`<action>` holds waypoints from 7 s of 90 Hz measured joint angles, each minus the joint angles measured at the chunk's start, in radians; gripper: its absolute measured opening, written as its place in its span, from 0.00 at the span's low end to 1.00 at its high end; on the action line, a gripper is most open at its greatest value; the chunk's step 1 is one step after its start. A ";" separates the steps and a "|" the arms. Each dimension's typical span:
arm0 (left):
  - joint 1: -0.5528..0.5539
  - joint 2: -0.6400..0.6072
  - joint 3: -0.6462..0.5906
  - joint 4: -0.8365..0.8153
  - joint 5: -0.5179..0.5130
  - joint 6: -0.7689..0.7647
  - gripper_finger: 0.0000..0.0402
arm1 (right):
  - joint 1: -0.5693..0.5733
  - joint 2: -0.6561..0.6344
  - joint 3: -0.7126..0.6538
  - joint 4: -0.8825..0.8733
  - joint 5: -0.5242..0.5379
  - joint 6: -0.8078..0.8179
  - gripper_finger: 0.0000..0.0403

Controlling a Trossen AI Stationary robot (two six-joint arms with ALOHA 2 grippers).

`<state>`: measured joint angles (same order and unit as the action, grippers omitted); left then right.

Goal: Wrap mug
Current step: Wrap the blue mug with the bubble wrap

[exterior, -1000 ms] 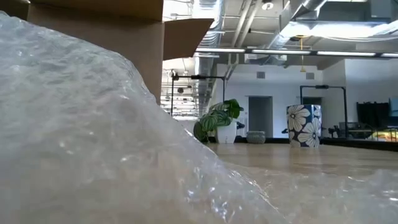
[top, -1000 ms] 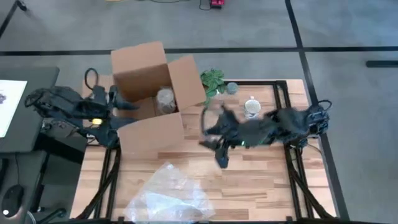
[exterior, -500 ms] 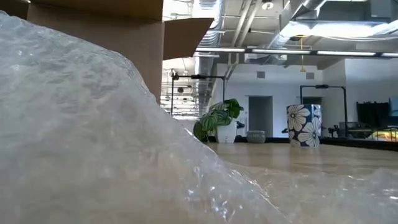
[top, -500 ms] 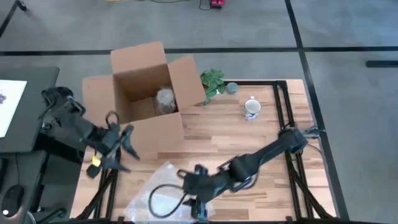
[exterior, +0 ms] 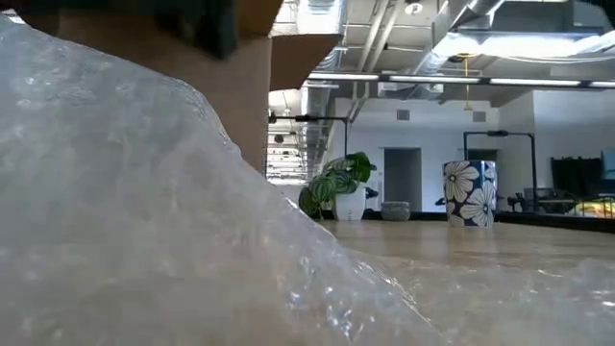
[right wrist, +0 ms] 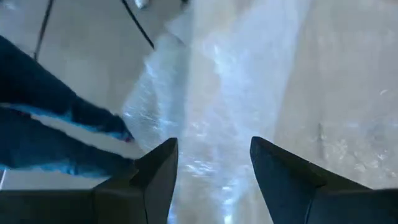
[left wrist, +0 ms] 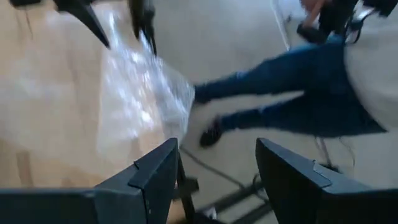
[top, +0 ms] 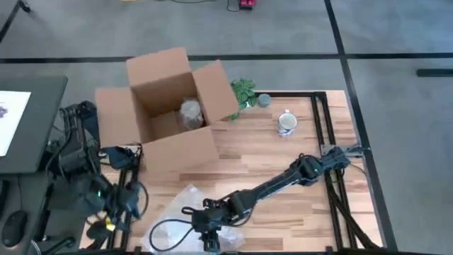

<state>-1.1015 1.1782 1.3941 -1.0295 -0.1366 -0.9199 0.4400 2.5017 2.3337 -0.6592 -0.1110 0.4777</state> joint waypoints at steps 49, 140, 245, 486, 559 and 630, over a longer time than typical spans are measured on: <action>-0.207 0.070 0.000 -0.002 -0.236 -0.314 0.49 | -0.035 0.041 0.001 -0.130 0.003 0.038 0.21; -0.435 0.065 0.000 0.116 -0.865 -0.412 0.49 | 0.076 -0.631 0.001 -0.672 0.267 0.336 0.00; -0.391 0.031 -0.001 0.136 -0.972 -0.452 0.49 | -0.010 -0.396 -0.002 0.763 0.508 0.279 0.00; 0.286 0.227 -0.391 0.783 -0.340 -0.050 0.30 | -0.059 -1.086 -1.313 0.090 0.271 1.030 0.00; 0.336 0.419 -0.717 0.768 -0.040 -0.403 0.16 | -0.116 -1.078 -1.398 0.098 0.273 1.041 0.00; 0.336 0.243 -0.727 0.398 -0.043 -0.308 0.16 | -0.060 -1.076 -1.036 -0.221 0.126 0.768 0.31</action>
<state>-0.7650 1.4216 0.6674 -0.6311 -0.1791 -1.2282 0.3797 1.4257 1.2979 -0.8806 0.0152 1.2454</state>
